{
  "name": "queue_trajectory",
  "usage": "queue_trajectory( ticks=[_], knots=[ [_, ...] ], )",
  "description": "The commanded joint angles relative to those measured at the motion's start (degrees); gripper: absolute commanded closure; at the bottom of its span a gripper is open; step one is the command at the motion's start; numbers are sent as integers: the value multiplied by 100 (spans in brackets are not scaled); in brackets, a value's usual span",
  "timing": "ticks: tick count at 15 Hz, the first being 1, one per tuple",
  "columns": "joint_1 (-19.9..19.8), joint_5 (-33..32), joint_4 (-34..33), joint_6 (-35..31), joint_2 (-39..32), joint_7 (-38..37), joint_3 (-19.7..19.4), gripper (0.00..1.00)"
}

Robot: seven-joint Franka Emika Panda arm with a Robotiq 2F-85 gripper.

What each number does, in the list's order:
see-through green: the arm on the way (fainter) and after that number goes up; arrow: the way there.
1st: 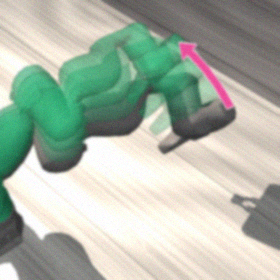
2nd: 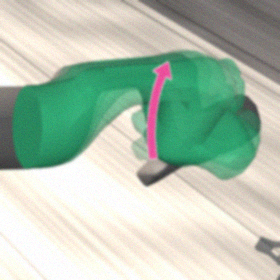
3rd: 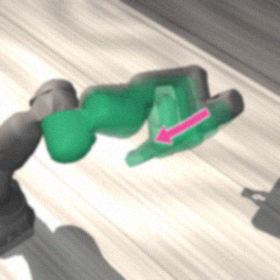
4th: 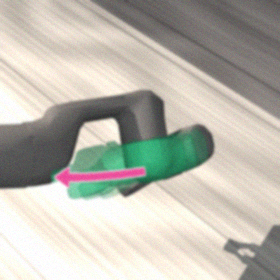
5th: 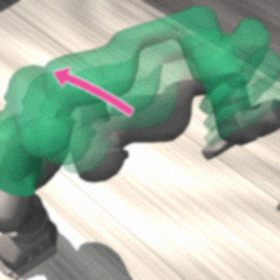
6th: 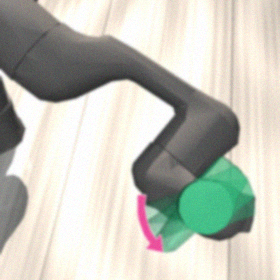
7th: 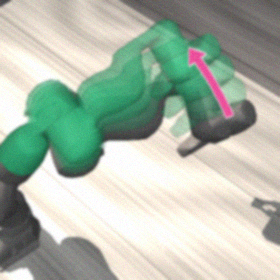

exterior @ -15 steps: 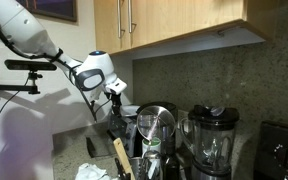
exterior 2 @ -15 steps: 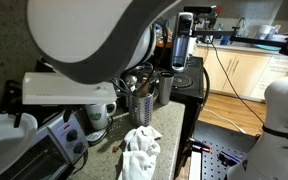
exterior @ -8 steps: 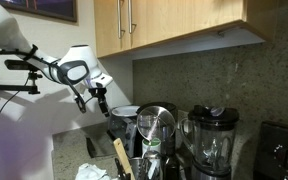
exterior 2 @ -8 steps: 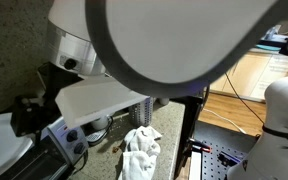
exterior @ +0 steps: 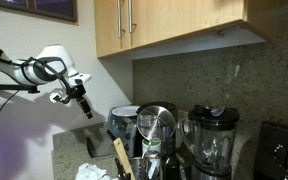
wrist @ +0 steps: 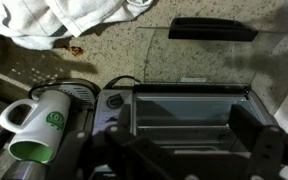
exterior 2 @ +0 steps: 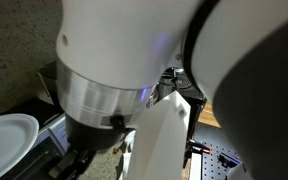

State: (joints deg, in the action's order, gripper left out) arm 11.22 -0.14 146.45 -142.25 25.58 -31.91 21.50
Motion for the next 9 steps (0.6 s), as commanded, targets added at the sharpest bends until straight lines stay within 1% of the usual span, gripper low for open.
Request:
queue_trajectory(
  ticks=[1,7,8,9],
  knots=[
    [-39,-307,229,159,351,8,248,0],
    [-174,-832,330,3,276,-124,478,0],
    [-70,-620,236,27,159,26,322,0],
    [-81,-664,252,27,158,22,357,0]
  ],
)
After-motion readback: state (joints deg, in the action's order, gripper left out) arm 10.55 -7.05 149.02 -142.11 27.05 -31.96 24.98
